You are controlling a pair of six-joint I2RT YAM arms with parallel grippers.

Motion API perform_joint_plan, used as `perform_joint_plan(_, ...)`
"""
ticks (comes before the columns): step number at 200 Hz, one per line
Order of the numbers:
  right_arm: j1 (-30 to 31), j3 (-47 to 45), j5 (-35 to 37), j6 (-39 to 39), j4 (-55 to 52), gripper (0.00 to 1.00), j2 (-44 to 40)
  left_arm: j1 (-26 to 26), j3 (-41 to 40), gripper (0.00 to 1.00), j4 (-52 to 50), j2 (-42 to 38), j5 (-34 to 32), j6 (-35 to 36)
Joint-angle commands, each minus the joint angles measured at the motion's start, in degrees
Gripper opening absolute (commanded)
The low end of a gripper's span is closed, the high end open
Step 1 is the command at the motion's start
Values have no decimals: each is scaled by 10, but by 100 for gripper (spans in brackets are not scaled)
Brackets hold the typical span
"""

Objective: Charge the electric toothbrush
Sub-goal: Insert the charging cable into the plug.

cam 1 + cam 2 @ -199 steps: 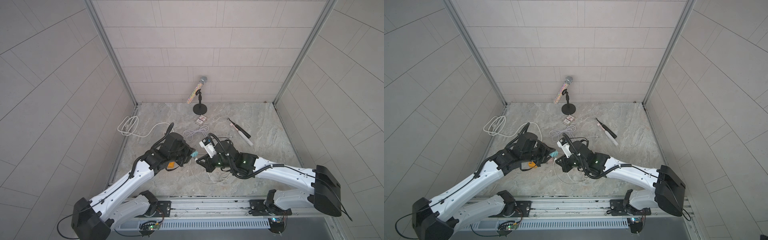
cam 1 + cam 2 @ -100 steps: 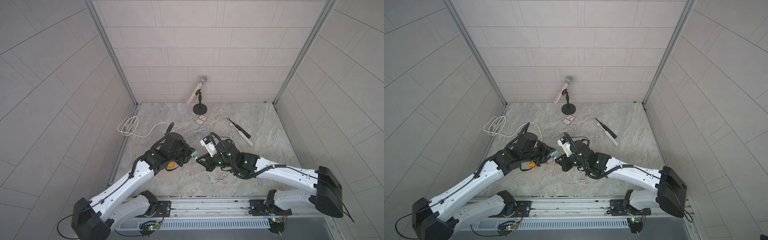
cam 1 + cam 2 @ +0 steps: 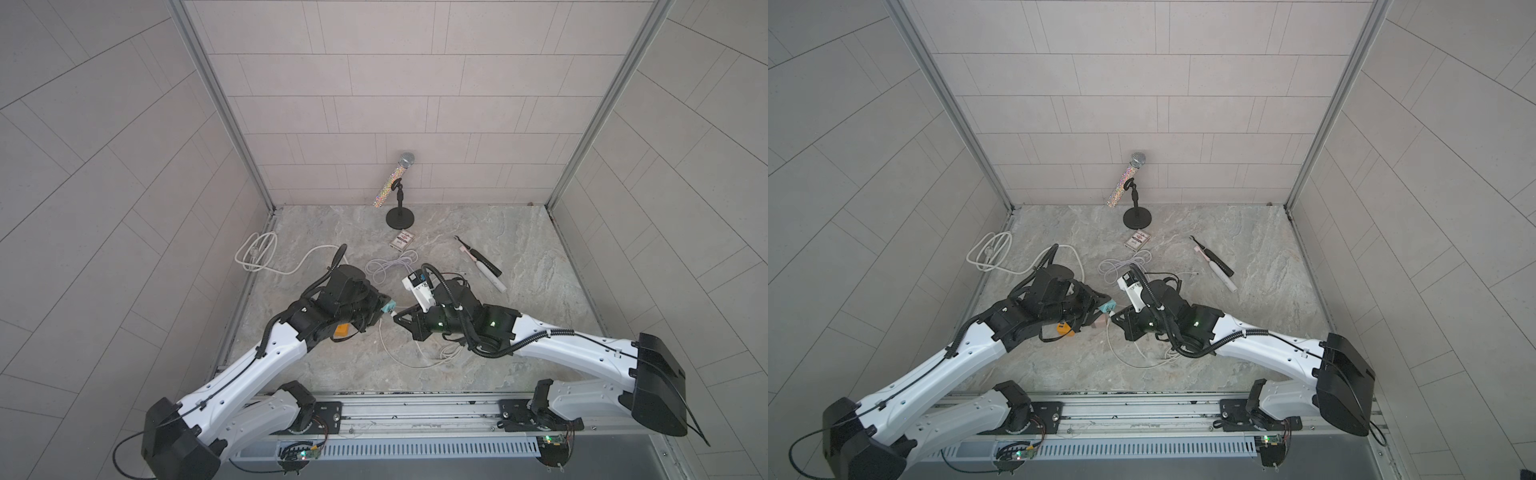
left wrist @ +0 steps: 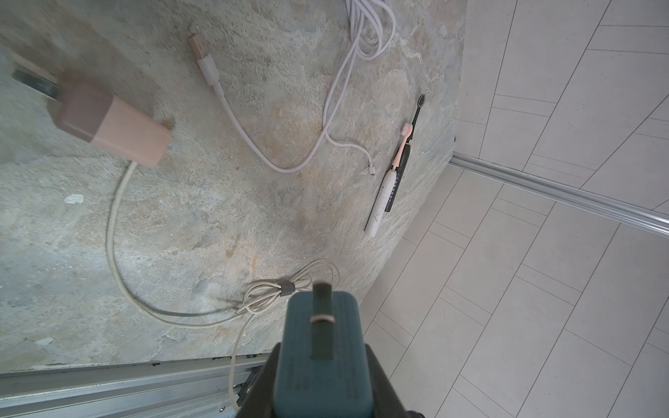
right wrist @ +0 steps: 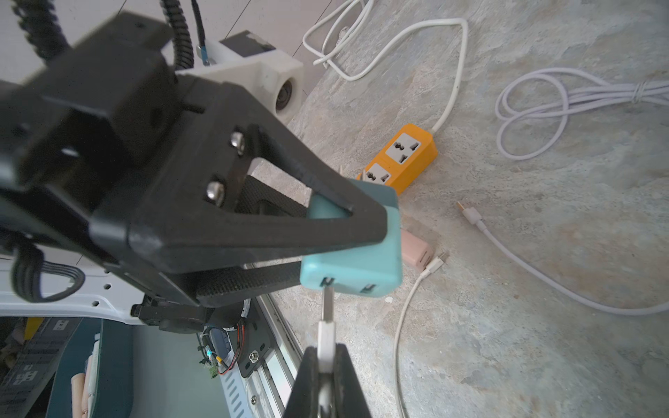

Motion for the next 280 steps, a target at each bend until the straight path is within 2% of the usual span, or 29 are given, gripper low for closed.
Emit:
perform_joint_plan(1,-3,11,-9,15,21,0,-11,-5,16,8,11,-2,-2,6)
perform_joint_plan(85,-7,11,25,27,-1,0,-3,-21,23,7,13,1,-6,5)
perform_joint_plan(157,-13,3,-24,44,59,0,-20,-23,20,7,16,4,-6,11)
perform_joint_plan(280,-25,-15,-14,26,17,0,-27,-26,25,6,24,1,-1,7)
